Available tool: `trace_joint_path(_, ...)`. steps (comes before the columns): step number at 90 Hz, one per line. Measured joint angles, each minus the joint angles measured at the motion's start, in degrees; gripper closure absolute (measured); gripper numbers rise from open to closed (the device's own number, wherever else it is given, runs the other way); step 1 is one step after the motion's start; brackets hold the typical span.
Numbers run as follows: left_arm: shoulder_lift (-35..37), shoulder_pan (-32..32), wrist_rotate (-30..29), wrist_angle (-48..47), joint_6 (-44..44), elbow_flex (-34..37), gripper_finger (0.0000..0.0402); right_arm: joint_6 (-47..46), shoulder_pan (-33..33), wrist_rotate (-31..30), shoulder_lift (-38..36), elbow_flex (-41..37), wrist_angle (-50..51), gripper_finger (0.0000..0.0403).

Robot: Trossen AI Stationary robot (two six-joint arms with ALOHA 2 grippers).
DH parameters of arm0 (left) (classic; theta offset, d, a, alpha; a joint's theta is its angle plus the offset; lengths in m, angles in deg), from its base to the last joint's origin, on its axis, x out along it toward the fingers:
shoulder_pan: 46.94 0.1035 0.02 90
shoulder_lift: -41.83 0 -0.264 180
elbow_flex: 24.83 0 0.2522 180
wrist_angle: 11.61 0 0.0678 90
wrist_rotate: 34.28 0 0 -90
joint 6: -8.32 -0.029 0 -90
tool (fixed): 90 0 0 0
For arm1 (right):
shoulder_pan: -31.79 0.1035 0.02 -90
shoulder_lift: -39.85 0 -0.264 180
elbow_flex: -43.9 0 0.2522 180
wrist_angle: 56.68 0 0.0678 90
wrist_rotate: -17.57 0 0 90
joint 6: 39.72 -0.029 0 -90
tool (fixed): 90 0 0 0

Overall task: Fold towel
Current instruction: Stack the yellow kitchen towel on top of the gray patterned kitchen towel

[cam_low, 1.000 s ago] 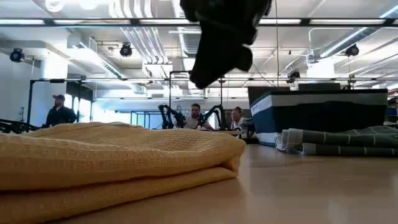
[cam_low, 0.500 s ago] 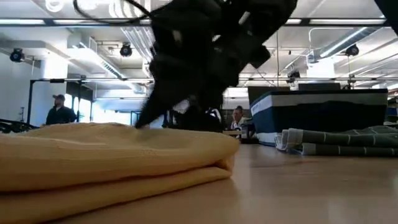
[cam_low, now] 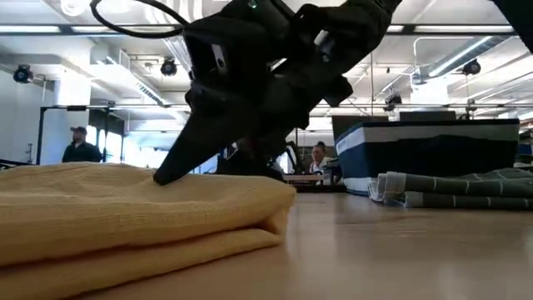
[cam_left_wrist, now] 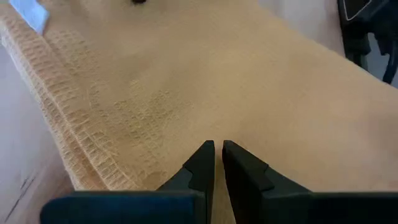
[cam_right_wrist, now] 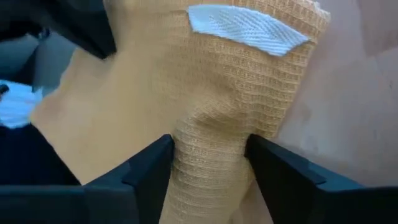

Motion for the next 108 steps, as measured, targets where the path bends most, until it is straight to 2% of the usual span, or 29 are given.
trace_joint_path(8, 0.9, 2.2, 0.6, 0.2, -3.4, -0.8, 0.0381, -0.5, -0.3, 0.5, -1.0, -0.2, 1.4, 0.0202)
trace_joint_path(21, -0.1, 8.1, 5.5, 0.2, -7.4, -0.2, 0.0381, -0.6, -0.3, 0.4, -1.2, -0.2, 1.5, 0.0178)
trace_joint_path(36, -1.8, 13.1, 6.2, 2.0, -10.8, -0.1, 0.0381, -0.3, 0.7, -0.3, -1.0, 0.0, 3.0, 0.0148)
trace_joint_path(51, -4.1, 14.4, 7.0, 4.4, -12.1, -0.1, 0.0381, -0.5, 1.4, -0.2, -0.2, 0.0, -0.5, 0.0132)
trace_joint_path(61, -5.2, 14.4, 6.3, 5.7, -12.3, -0.2, 0.0381, -2.2, 1.4, -0.5, 0.8, -0.1, -4.0, 0.0140)
trace_joint_path(69, -5.2, 14.4, 6.3, 5.7, -12.3, -0.2, 0.0381, -3.4, 1.4, -2.3, 1.5, -0.1, -5.2, 0.0162)
trace_joint_path(77, -5.2, 14.4, 6.2, 5.7, -12.5, -0.2, 0.0381, -3.1, 1.6, -4.6, 1.8, 0.0, -5.0, 0.0200)
trace_joint_path(85, -5.2, 14.4, 6.2, 5.6, -13.4, -0.2, 0.0381, -3.0, 1.9, -4.8, 2.2, 0.0, -5.1, 0.0257)
trace_joint_path(98, -4.4, 14.4, 6.9, 5.2, -14.6, -0.2, 0.0381, -1.8, 2.3, -5.2, 1.7, 0.0, -4.7, 0.0378)
trace_joint_path(108, -2.2, 14.1, 7.6, 3.6, -16.0, -0.9, 0.0381, -1.2, 2.7, -7.0, 0.0, -0.1, -1.5, 0.0389)
